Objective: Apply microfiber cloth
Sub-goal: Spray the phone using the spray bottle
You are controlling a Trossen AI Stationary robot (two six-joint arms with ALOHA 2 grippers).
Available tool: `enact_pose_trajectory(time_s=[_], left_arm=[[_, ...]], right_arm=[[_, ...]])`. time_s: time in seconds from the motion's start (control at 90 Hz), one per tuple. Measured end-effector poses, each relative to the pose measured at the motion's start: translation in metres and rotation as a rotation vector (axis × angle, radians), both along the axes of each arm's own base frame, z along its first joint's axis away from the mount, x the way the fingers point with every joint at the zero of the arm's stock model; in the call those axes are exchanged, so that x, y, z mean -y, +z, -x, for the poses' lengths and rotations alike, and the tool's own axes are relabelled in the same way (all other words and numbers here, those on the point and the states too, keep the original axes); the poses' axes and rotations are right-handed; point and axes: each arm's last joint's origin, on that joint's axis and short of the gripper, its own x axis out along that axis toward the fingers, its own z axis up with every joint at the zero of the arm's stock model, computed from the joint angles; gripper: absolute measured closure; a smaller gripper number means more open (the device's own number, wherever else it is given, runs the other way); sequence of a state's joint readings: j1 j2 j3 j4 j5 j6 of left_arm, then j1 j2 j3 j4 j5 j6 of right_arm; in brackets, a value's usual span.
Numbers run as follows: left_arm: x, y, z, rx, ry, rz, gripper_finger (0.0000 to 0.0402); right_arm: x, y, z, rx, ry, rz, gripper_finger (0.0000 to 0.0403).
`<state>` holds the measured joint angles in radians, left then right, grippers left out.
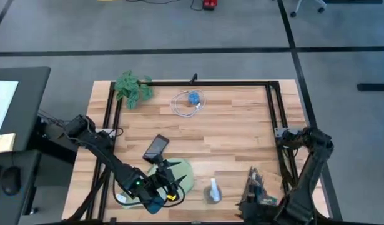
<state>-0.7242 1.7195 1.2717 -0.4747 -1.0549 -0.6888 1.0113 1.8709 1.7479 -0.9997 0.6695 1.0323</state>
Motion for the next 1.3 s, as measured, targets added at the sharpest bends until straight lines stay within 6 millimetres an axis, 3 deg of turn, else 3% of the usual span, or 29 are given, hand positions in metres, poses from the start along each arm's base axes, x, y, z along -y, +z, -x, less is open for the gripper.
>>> enact_pose_trajectory(time_s=[0.1, 0.289, 0.411, 0.856, 1.111, 1.3], left_arm=[[0.000, 0.000, 0.000, 0.003, 0.000, 0.002, 0.0157], [0.000, 0.000, 0.000, 0.009, 0.004, 0.013, 0.0157], [0.000, 0.000, 0.000, 0.017, 0.011, 0.028, 0.0157], [0.000, 0.001, -0.002, 0.033, 0.017, 0.045, 0.0157], [0.000, 0.001, -0.002, 0.040, 0.023, 0.058, 0.0157], [0.000, 0.001, -0.002, 0.040, 0.024, 0.060, 0.0157]], right_arm=[[-0.005, 0.000, -0.004, 0.051, 0.020, -0.023, 0.0235], [-0.008, 0.004, -0.001, 0.141, -0.022, 0.001, 0.0141], [-0.001, 0.005, -0.007, 0.217, -0.123, 0.014, 0.0115], [0.010, -0.022, -0.043, 0.312, -0.274, 0.189, 0.0111], [0.019, -0.024, -0.049, 0.391, -0.387, 0.193, 0.0113], [0.022, -0.028, -0.052, 0.394, -0.415, 0.198, 0.0152]])
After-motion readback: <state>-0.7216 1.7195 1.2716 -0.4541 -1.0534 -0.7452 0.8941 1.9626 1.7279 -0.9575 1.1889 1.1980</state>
